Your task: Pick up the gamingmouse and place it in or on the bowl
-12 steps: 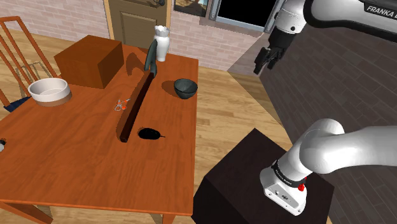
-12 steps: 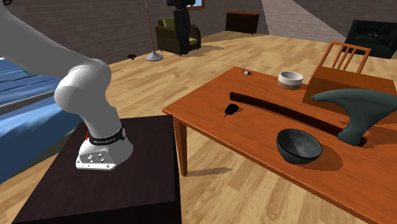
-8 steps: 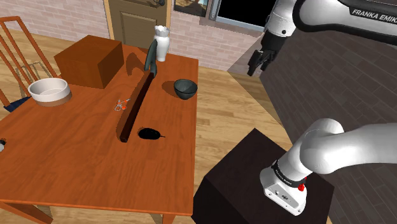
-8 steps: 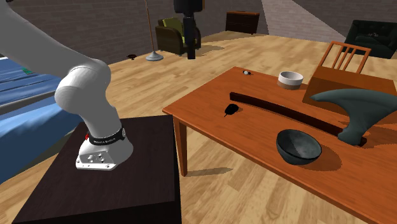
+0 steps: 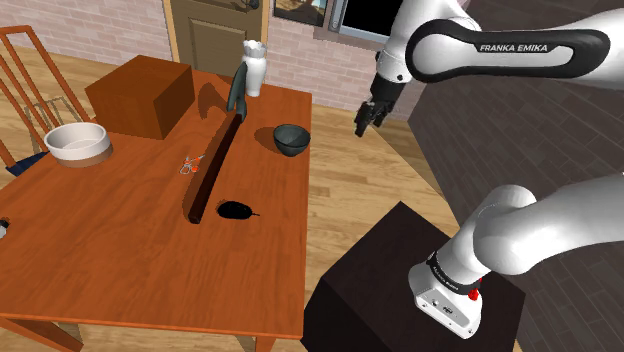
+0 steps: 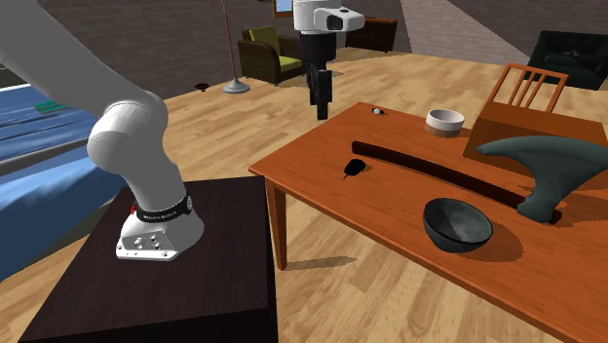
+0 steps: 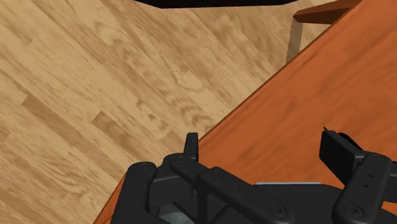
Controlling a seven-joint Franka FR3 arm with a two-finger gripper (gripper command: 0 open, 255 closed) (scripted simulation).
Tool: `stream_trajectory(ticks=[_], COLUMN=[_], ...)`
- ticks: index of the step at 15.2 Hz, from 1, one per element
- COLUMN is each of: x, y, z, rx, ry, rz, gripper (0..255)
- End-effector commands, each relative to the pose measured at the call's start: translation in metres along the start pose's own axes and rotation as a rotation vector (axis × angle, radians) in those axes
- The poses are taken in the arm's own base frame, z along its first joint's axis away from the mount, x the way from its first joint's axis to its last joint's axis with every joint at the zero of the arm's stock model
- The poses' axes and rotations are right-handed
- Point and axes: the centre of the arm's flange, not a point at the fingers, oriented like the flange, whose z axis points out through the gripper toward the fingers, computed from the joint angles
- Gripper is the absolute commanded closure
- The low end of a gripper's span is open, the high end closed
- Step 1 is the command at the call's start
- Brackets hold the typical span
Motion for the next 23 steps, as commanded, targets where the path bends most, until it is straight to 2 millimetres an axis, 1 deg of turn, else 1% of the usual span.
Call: stream_trajectory(ticks=[1,6,12,23], x=[0.018,0.053,0.093,0.155], y=[-0.012,-0.040,-0.079,-0.160], z=[0.019,0.066,0.121,0.221], rx=[0.007,0.024,0.043,0.080], ry=[0.001,-0.001,-0.003,-0.007], rz=[-0.031,-0.107,-0.198,-0.365], gripper=[0,0,0,0])
